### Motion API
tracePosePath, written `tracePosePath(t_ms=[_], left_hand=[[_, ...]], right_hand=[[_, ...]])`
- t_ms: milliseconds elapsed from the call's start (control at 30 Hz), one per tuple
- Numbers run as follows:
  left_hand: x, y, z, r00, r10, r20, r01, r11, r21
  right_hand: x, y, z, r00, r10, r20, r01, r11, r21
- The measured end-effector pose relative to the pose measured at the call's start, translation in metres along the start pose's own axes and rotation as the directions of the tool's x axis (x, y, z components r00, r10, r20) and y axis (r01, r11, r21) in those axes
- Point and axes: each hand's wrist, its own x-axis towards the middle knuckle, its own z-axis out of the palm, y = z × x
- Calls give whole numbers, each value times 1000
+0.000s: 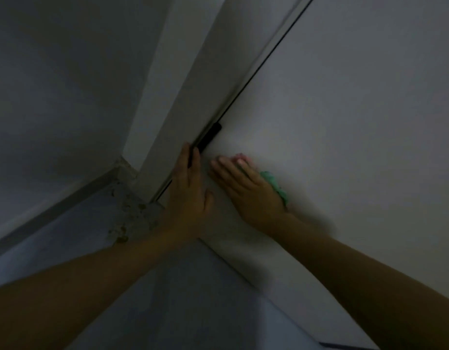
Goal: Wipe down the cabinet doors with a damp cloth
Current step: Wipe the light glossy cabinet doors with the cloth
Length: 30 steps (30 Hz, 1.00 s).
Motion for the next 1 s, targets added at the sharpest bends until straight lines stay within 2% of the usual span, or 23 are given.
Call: tracePosePath(t_ms=[133, 200, 267, 300, 433, 533, 600, 700, 767, 800, 833, 867, 933, 1000], left_hand=[[-2, 8, -7, 999, -52, -2, 51, 983, -177], [-2, 3, -6, 992, -118, -52, 101, 963, -250], [4, -6, 2, 969, -215, -126, 179, 952, -248], [6, -10, 5, 966, -216, -140, 184, 959, -214], [0, -45, -1, 997, -23, -68, 17, 996, -88], [3, -70, -14, 998, 30, -55, -33, 998, -55], [4, -78, -20, 997, 70, -19, -70, 997, -36], [1, -89, -26, 989, 142, 44, -142, 990, 6], [-1, -90, -24, 990, 128, 62, -128, 992, -8], [-1, -88, -21, 991, 111, 76, -110, 994, -20], [0, -88, -20, 991, 107, 81, -105, 994, -21], [0, -88, -19, 990, 110, 84, -109, 994, -13], [0, -91, -18, 990, 128, 62, -129, 992, 6], [1, -91, -19, 990, 127, 65, -126, 992, -12]], right_hand=[[-24, 12, -5, 997, -21, -80, 24, 999, 41], [-30, 10, -3, 994, -25, -104, 32, 997, 75], [-25, 4, 4, 992, -53, -114, 66, 992, 110], [-20, -1, 9, 991, -75, -110, 89, 989, 121], [15, -43, 35, 995, -71, -63, 80, 983, 168], [20, -59, 45, 994, -94, 49, 82, 973, 215], [-7, -59, 49, 976, -182, 119, 158, 969, 190], [-30, -58, 46, 903, -315, 291, 265, 944, 197], [-14, -69, 49, 941, -269, 207, 178, 910, 375], [1, -76, 50, 953, -228, 200, 95, 851, 517], [21, -85, 52, 966, -186, 181, 45, 808, 588], [35, -97, 55, 977, -123, 171, -1, 808, 590], [48, -108, 65, 992, -86, 97, 29, 879, 476], [43, -104, 70, 943, -245, 226, 165, 932, 322]])
